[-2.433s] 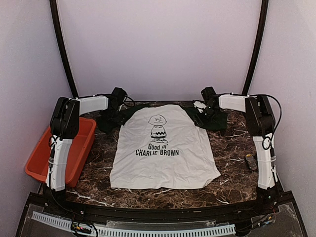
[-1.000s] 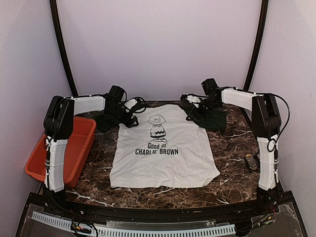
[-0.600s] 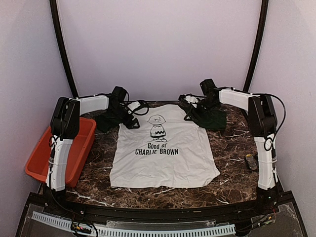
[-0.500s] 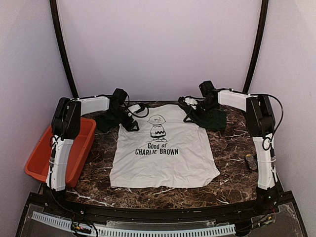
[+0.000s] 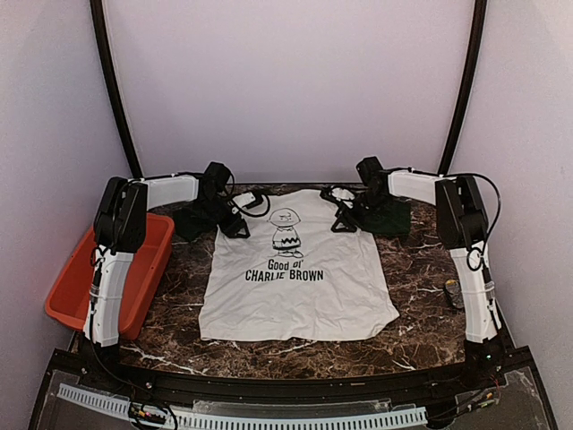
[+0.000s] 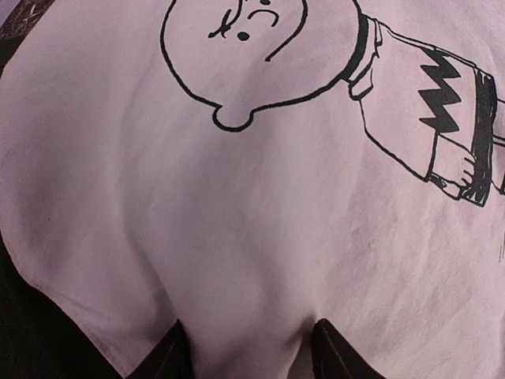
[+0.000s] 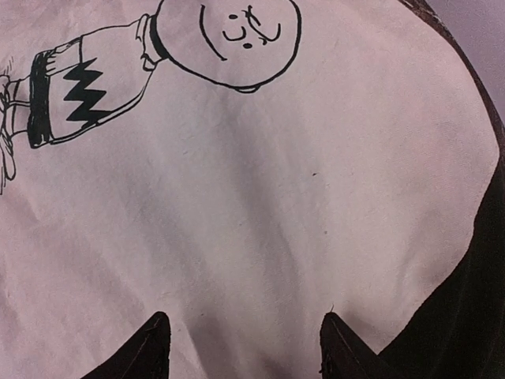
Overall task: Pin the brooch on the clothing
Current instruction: Pick up the flattened clothing from the center of the board, then move the brooch box to the center of the board.
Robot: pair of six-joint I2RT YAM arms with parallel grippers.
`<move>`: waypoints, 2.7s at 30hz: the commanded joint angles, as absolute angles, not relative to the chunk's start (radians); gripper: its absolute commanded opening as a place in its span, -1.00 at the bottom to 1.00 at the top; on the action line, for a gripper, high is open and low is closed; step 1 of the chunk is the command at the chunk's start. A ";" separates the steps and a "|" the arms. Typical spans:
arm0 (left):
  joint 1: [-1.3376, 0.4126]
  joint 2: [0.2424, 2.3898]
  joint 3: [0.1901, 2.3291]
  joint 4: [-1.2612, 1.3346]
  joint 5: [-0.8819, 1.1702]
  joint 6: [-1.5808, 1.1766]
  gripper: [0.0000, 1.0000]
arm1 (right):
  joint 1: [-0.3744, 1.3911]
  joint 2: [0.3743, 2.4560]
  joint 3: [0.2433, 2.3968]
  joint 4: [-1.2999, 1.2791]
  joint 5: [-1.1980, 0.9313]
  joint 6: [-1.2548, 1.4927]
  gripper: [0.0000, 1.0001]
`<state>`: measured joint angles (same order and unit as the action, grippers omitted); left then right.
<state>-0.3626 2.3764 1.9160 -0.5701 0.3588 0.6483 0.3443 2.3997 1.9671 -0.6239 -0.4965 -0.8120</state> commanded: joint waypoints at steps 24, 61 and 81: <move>-0.362 2.231 1.784 -0.599 0.225 0.688 -0.97 | 0.328 2.349 1.912 -0.623 -0.480 -0.894 -1.00; -0.337 2.027 1.661 -0.485 0.222 0.550 0.55 | 0.323 2.119 1.807 -0.606 -0.315 -0.685 0.13; -0.676 1.661 1.293 -0.359 -0.168 -0.127 0.98 | 0.145 1.624 1.196 -0.959 0.190 0.000 0.51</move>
